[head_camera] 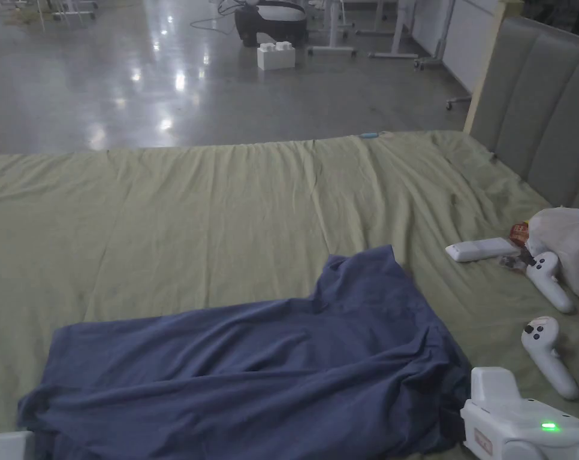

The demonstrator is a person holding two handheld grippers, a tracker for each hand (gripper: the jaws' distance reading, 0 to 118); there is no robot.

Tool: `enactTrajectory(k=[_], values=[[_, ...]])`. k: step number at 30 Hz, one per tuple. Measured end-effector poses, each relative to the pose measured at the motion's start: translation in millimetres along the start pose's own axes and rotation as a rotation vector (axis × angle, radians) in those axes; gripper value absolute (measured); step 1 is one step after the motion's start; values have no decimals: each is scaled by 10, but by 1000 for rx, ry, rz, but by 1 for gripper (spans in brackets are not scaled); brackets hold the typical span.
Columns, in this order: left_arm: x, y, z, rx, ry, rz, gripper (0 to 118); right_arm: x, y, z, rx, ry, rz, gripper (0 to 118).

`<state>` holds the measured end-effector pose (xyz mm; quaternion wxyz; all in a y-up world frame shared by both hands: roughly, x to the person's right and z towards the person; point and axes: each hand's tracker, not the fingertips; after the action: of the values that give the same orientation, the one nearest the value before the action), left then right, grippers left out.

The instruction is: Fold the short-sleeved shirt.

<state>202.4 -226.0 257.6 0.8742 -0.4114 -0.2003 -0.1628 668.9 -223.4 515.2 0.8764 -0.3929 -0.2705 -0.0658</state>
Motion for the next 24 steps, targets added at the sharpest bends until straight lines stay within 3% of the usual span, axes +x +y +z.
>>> enactTrajectory(k=[1, 2, 4, 7, 12, 21, 24], values=[[-2, 7, 2, -2, 1, 3, 4, -33, 23, -3, -26, -17, 5, 5], [-12, 19, 8, -6, -1, 4, 4, -68, 28, -7, -35, 23, 9, 5], [-89, 60, 17, -27, -33, 20, 1, -35, 96, -35, -65, -3, -16, 5], [-337, 119, 232, -10, -106, 115, 0, 94, 157, 153, -44, -14, -134, 5], [-615, -5, 924, 117, -134, 206, 0, 192, 95, 777, 0, -28, -149, 5], [-835, -917, 1625, 70, -177, 243, 0, 310, -764, 1719, -18, -8, -239, 5], [-826, -1218, 1668, 60, -179, 255, 0, 230, -1030, 1812, -35, -3, -225, 5]])
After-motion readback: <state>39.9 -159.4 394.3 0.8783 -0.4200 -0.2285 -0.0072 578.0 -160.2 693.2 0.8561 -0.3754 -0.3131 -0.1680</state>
